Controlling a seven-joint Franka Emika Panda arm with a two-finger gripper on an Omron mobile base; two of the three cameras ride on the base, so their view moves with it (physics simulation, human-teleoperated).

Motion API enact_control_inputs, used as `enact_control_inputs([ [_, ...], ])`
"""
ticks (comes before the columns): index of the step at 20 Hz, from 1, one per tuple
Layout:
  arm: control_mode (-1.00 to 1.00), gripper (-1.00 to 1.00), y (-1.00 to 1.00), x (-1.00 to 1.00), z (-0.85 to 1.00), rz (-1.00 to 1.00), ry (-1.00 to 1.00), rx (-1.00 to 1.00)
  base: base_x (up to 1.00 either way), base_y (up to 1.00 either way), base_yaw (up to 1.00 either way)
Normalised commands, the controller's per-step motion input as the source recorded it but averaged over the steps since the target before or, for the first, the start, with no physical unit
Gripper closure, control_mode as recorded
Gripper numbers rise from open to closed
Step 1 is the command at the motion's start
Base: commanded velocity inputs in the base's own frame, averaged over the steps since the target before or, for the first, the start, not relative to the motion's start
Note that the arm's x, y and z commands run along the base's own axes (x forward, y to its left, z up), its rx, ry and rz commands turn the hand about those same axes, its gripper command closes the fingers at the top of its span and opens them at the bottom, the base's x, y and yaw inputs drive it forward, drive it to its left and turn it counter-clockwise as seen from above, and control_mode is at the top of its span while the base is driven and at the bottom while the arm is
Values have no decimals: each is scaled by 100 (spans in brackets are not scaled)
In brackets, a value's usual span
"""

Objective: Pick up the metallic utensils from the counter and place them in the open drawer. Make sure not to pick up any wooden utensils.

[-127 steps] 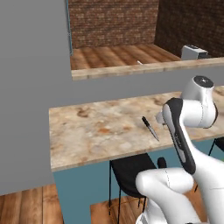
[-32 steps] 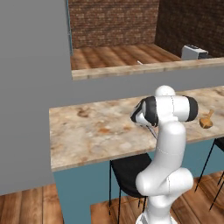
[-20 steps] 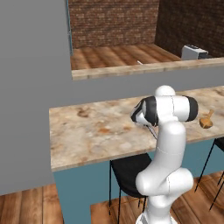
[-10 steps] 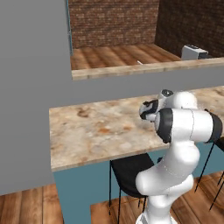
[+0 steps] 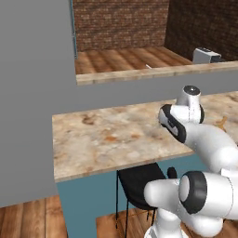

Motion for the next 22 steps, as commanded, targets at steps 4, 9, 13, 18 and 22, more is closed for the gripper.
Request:
enact_control_inputs([
  [4,-100,100,34,-89,87,1,0,-9,0,0,0],
  [9,-100,100,37,-67,80,3,-3,-8,0,0,0],
  [13,-100,100,26,-41,34,7,-2,-4,0,0,0],
  [18,-100,100,6,-26,1,10,0,0,0,0,0],
  [22,-100,100,0,-17,-2,11,0,0,0,0,0],
])
